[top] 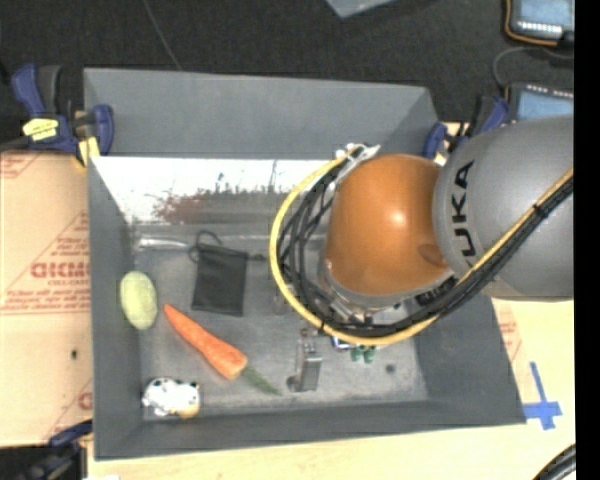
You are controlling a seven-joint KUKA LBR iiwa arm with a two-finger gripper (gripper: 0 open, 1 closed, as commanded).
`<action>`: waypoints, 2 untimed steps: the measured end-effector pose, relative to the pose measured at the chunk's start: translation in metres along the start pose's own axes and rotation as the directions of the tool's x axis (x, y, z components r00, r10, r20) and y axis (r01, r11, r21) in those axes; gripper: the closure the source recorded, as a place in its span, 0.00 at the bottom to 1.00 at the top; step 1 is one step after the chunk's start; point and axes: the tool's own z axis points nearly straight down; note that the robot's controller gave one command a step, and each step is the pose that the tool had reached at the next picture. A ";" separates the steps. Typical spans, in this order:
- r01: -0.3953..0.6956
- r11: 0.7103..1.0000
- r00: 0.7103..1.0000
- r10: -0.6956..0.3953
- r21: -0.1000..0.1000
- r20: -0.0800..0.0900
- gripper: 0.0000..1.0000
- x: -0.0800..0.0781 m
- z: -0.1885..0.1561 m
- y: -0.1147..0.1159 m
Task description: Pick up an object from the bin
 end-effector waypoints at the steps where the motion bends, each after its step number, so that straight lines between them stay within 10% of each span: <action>1: -0.040 0.999 0.999 0.040 0.001 -0.003 0.00 -0.011 0.001 0.006; 2: -0.099 0.995 0.995 0.099 -0.001 0.003 0.00 -0.020 -0.010 0.030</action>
Offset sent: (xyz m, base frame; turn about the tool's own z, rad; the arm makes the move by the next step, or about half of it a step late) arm 0.0147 0.0374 0.0146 0.1078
